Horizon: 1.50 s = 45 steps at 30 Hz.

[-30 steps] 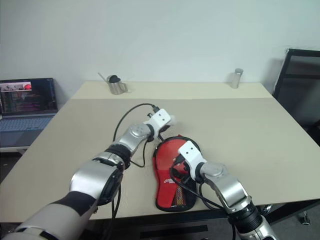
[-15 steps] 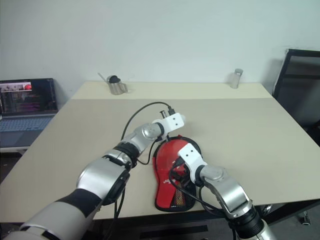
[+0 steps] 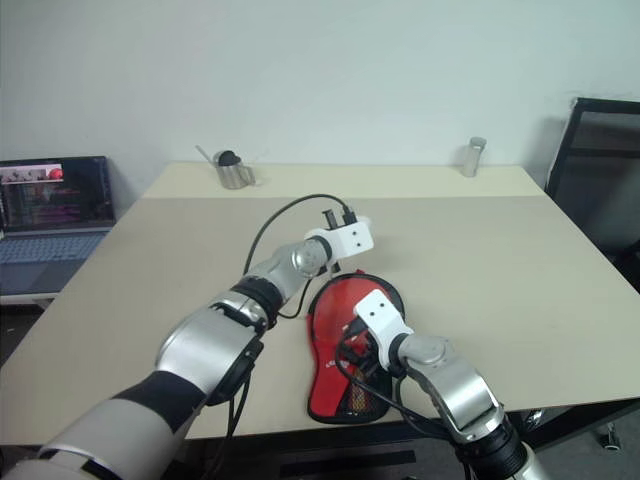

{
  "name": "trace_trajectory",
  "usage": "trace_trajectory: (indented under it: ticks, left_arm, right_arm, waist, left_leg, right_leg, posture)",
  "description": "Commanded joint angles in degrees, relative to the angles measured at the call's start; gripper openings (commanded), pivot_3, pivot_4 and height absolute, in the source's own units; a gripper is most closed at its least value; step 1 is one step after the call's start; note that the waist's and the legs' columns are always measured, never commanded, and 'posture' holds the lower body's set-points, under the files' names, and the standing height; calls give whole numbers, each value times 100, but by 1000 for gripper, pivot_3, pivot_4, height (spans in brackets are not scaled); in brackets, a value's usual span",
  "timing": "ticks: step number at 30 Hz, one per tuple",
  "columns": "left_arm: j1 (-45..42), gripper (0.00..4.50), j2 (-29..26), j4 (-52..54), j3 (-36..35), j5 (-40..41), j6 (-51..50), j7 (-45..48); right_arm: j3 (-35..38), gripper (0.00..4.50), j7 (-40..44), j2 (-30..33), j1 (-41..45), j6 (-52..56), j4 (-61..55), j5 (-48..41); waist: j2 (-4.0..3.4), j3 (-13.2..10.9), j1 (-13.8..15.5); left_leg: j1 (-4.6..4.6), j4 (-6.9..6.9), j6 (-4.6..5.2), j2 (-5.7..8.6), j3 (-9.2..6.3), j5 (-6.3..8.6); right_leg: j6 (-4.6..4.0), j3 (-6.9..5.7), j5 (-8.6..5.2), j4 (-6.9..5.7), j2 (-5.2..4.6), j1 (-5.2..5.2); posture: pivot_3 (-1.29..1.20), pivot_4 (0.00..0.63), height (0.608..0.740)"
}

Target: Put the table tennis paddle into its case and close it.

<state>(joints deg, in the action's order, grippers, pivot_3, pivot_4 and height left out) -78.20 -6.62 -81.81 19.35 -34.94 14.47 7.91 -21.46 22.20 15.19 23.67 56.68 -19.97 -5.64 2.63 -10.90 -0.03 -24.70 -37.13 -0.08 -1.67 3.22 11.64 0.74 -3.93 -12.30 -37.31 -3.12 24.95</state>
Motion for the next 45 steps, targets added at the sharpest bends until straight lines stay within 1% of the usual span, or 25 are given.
trace_trajectory:
  ticks: [1,5,9,16,18,19,21,22,23,24,25,28,33,35,37,39,43,45]
  left_arm:
    - [-535,284,156,245,87,-93,287,-240]
    - [-543,284,268,243,271,-278,441,-211]
    - [-428,284,379,234,489,-441,681,18]
    - [-196,284,422,211,316,-171,557,757]
    - [-124,995,385,210,275,-100,529,945]
    - [-87,1227,367,212,258,-83,530,1020]
    - [-32,1987,333,221,246,-57,573,1114]
    - [3,2288,311,227,236,-42,591,1162]
    - [34,2748,289,233,222,-21,625,1205]
    - [60,3027,271,238,206,1,641,1242]
    - [92,3431,246,243,207,4,670,1275]
    - [182,4438,150,266,130,105,820,1456]
    - [306,4480,-81,344,-17,378,1257,1806]
    - [389,4480,-233,419,-213,635,1544,2099]
    - [488,4480,-406,526,-594,1121,1755,2610]
    - [575,4480,-563,635,-828,1434,1908,2972]
    - [889,4480,-1120,946,-1616,2464,1583,4162]
    - [1094,4480,-1381,1144,-1842,2823,1362,4764]
  right_arm:
    - [-284,4500,33,-1,-186,305,273,-6]
    - [-296,4500,17,-23,-183,289,294,-9]
    - [-298,4500,8,-28,-181,281,300,-19]
    - [-308,4500,18,-19,-169,275,309,-26]
    - [-311,4500,22,-15,-158,265,324,-21]
    - [-315,4500,26,-19,-147,257,336,-21]
    - [-322,4500,33,-30,-119,241,365,-20]
    - [-325,4500,35,-39,-104,233,381,-20]
    - [-327,4500,37,-47,-90,223,400,-20]
    - [-329,4500,40,-54,-78,213,417,-20]
    - [-333,4500,46,-63,-63,199,440,-19]
    - [-326,4500,70,-99,6,155,523,-22]
    - [-197,4500,95,-185,144,97,706,-34]
    - [-64,4500,124,-182,194,166,610,-95]
    - [162,4500,195,-139,256,283,370,-221]
    - [361,4500,324,-98,298,373,141,-400]
    - [1011,4500,959,137,420,787,-611,-1243]
    - [1243,4500,1126,217,505,993,-823,-1576]
  waist:
    - [0,0,-1]
    - [0,0,-9]
    - [0,0,-8]
    - [-1,1,-11]
    - [-1,2,-12]
    - [-2,4,-12]
    - [-2,9,-14]
    - [-3,12,-15]
    - [-3,18,-18]
    - [-3,23,-22]
    - [-3,25,-24]
    - [-2,30,-27]
    - [-1,34,-49]
    - [-1,34,-53]
    - [-2,34,-57]
    - [-2,33,-56]
    - [-2,32,-58]
    - [-2,32,-83]
  left_leg:
    - [0,0,0,0,0,0]
    - [0,1,0,-1,1,0]
    - [1,2,0,-1,1,0]
    - [1,2,0,-1,2,0]
    - [2,2,0,-1,2,0]
    - [2,2,0,-1,2,0]
    - [3,2,0,-2,1,0]
    - [4,2,0,-2,1,0]
    - [5,2,0,-2,1,0]
    - [6,2,0,-2,1,0]
    - [8,2,0,-3,1,0]
    - [14,2,0,-3,0,0]
    - [34,1,0,-5,3,0]
    - [41,1,1,-8,2,0]
    - [47,1,0,-11,3,0]
    - [47,1,0,-11,2,-1]
    - [34,0,0,-7,1,-1]
    - [33,1,0,-8,2,0]
  right_leg:
    - [0,0,0,0,0,0]
    - [0,1,0,-1,1,2]
    - [0,1,0,-1,1,2]
    - [0,2,0,-1,1,2]
    - [0,3,0,-1,1,2]
    - [0,3,0,-1,1,2]
    - [0,4,0,-1,1,1]
    - [0,4,0,-1,1,1]
    - [0,5,0,-2,1,1]
    - [0,6,0,-3,2,1]
    - [-1,8,0,-5,2,1]
    - [-1,11,0,-12,2,0]
    - [-2,23,-2,-36,2,-1]
    - [-3,25,-2,-44,3,-2]
    - [-4,28,-3,-50,3,-3]
    - [-5,27,-3,-50,3,-3]
    - [-6,27,-3,-45,1,1]
    - [-11,28,1,-46,1,5]
  posture:
    - [0,150,740]
    - [0,150,740]
    - [0,150,740]
    - [0,150,740]
    - [0,150,740]
    - [0,150,740]
    - [0,150,740]
    - [0,150,740]
    - [0,150,740]
    - [0,150,740]
    - [0,150,740]
    - [0,150,740]
    - [0,150,740]
    - [0,150,740]
    - [0,150,740]
    - [0,150,740]
    - [0,150,740]
    - [0,150,740]
